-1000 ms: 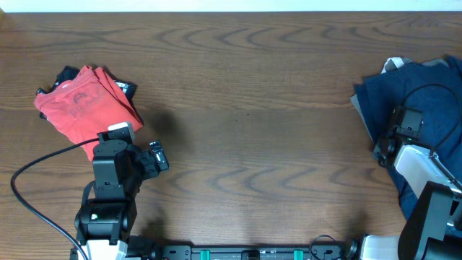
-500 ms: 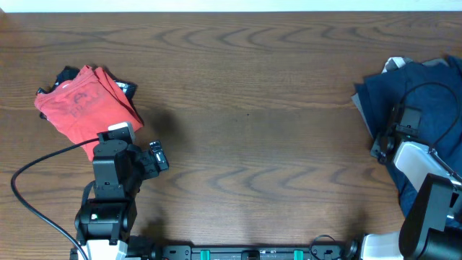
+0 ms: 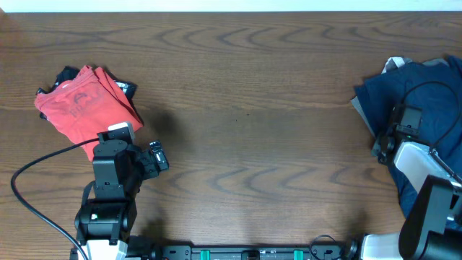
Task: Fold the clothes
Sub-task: 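Reach the right gripper into the navy clothing pile and grasp a garment, then pull the navy shorts out of the pile toward the table center with right gripper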
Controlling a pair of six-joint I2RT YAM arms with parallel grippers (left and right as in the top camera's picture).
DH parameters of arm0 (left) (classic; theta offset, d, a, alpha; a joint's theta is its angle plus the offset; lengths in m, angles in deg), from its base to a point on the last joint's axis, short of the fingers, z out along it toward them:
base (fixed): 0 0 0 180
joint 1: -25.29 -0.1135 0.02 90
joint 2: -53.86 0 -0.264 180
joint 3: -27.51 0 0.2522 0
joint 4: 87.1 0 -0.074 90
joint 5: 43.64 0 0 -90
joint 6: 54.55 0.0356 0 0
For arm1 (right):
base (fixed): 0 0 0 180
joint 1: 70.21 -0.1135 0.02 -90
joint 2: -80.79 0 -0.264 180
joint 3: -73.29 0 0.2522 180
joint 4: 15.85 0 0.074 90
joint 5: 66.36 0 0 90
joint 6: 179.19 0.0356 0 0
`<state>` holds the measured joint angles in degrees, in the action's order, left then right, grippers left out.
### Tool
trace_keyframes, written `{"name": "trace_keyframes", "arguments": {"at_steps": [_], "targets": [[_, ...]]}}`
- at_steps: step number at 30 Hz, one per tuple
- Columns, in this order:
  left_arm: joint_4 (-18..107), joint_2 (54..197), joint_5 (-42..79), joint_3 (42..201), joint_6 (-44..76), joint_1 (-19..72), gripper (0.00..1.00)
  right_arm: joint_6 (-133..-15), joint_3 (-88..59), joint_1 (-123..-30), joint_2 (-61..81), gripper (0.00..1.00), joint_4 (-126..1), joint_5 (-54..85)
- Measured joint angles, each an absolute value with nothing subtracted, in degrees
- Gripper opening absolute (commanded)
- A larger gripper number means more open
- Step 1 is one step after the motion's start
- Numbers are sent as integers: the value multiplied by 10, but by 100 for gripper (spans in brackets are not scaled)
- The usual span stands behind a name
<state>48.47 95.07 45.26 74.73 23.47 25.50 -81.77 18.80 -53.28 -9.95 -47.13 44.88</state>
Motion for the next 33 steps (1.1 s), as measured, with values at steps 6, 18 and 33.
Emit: {"name": "trace_keyframes", "arguments": {"at_steps": [6,18,33], "targets": [[484,951,453,747,235,255,98,-819,188,-533,-69,9,-470,451],[484,951,453,747,235,255,98,-820,188,-533,-67,1,-473,451],[484,951,452,748,235,255,98,-833,-105,-530,19,1,-689,366]]}}
